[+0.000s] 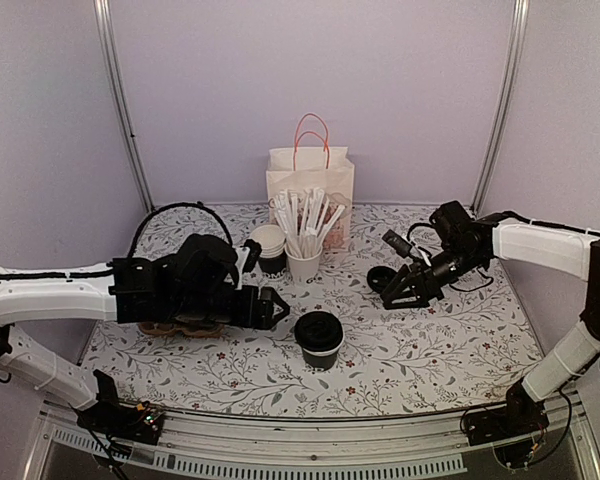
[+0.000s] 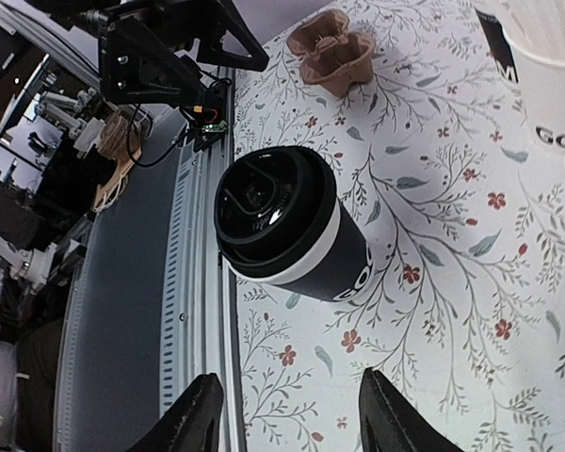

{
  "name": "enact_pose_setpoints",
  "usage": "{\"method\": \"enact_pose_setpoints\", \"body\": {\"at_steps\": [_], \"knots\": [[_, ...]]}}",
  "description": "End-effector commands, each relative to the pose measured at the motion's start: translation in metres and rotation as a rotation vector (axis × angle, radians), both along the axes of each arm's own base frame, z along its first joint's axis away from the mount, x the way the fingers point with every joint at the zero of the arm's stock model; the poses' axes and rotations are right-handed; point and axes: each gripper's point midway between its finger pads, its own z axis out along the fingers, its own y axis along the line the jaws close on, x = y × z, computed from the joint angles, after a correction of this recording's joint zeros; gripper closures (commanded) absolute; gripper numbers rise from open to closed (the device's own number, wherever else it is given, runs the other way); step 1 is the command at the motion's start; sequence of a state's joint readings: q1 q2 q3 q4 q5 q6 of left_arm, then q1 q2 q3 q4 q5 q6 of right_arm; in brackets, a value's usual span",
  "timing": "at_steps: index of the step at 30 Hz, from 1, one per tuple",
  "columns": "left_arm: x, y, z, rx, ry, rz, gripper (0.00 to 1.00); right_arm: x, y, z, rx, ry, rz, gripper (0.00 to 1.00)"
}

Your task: Pack the takeout coffee

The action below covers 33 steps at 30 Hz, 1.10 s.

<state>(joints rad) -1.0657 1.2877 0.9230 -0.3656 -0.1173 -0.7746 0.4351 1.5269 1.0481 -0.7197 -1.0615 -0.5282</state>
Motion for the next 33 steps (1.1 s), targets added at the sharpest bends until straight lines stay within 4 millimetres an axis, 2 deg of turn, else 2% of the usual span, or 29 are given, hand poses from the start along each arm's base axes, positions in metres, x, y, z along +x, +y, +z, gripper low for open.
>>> {"method": "enact_pose_setpoints", "body": {"at_steps": [1,9,14,20,27,33], "knots": [[0.011,-0.017,0.021,-0.261,0.004,0.098,0.19,-0.019,0.006,-0.014,-0.006,0.160,0.042,0.43],[0.019,-0.039,0.006,-0.297,0.035,0.100,0.20,-0.034,0.033,-0.027,0.008,0.338,0.156,0.41],[0.020,-0.049,-0.002,-0.292,0.060,0.088,0.26,-0.041,0.043,-0.036,0.005,0.411,0.196,0.41],[0.010,-0.053,-0.011,-0.278,0.094,0.070,0.34,-0.052,0.057,-0.036,0.015,0.424,0.253,0.48],[0.002,-0.059,-0.020,-0.265,0.123,0.042,0.42,-0.047,0.065,-0.038,0.023,0.441,0.260,0.52],[0.001,-0.061,-0.025,-0.247,0.131,0.032,0.43,-0.044,0.068,-0.045,0.012,0.463,0.259,0.56]]}}
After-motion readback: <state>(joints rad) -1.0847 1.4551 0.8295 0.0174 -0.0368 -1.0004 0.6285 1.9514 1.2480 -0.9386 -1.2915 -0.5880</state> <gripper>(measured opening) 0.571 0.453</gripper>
